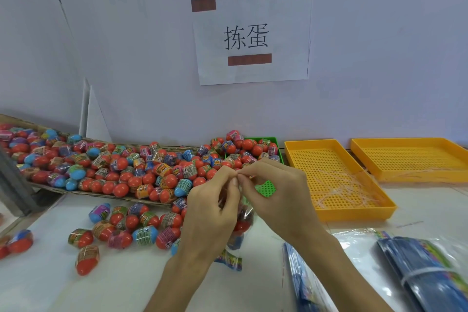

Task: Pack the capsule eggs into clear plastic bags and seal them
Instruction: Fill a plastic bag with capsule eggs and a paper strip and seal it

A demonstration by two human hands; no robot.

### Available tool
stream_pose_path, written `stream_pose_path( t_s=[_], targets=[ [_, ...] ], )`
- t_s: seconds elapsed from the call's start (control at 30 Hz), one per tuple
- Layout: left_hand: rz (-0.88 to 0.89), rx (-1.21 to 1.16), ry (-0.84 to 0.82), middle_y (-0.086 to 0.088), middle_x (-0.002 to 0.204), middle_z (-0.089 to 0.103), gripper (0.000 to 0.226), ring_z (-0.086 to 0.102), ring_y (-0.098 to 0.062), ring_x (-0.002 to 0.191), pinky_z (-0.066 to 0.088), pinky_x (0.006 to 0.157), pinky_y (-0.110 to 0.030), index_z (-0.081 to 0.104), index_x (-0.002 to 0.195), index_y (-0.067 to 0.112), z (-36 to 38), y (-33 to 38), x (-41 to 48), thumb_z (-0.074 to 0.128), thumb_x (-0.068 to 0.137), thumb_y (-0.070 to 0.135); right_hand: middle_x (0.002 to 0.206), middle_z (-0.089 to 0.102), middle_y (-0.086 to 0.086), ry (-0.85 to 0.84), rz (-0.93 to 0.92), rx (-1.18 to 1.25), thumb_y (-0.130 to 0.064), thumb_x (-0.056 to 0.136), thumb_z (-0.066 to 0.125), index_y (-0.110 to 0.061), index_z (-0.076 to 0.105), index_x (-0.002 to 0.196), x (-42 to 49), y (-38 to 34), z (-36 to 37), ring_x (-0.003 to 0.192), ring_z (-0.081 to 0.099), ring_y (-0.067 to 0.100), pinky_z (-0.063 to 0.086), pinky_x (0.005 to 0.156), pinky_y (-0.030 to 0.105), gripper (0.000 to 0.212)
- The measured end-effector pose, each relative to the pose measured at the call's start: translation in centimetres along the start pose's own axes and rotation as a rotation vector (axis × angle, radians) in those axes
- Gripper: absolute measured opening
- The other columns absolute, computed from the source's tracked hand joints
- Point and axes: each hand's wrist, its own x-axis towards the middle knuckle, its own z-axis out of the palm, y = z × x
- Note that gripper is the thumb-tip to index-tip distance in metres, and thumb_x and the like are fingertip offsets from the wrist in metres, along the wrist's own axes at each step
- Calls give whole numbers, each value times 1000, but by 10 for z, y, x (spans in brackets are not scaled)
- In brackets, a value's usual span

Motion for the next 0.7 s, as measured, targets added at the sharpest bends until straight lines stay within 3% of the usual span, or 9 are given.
stream_pose_path(
  t_s=[0.13,0.3,0.5,0.7],
  targets=[
    [39,29,-33,9,70,60,20,60,-18,61,47,53,-34,63,94,24,-2,-2,1,45,103,26,81,69,-9,-23,10,8,-13,89,72,-14,76,89,0,0,-1,73,58,-1,47,69,7,5],
    [53,60,-80,9,68,59,22,57,-19,58,44,52,-36,63,98,25,-3,-5,1,43,103,31,72,62,-10,-20,2,18,-19,88,64,-15,70,78,2,0,-4,67,57,6,50,61,21,12],
    [76,77,-150,6,70,62,22,58,-18,59,46,52,-42,63,104,25,-4,-7,1,43,103,33,68,52,-16,-36,4,28,-18,82,64,-19,61,72,5,2,-10,65,52,5,43,59,13,11],
    [69,38,-132,8,68,60,21,53,-17,54,42,47,-34,64,107,30,-3,-6,3,43,103,33,70,52,-15,-25,14,19,-5,79,71,-20,59,75,6,2,-11,66,50,3,40,62,9,20]
  ],
)
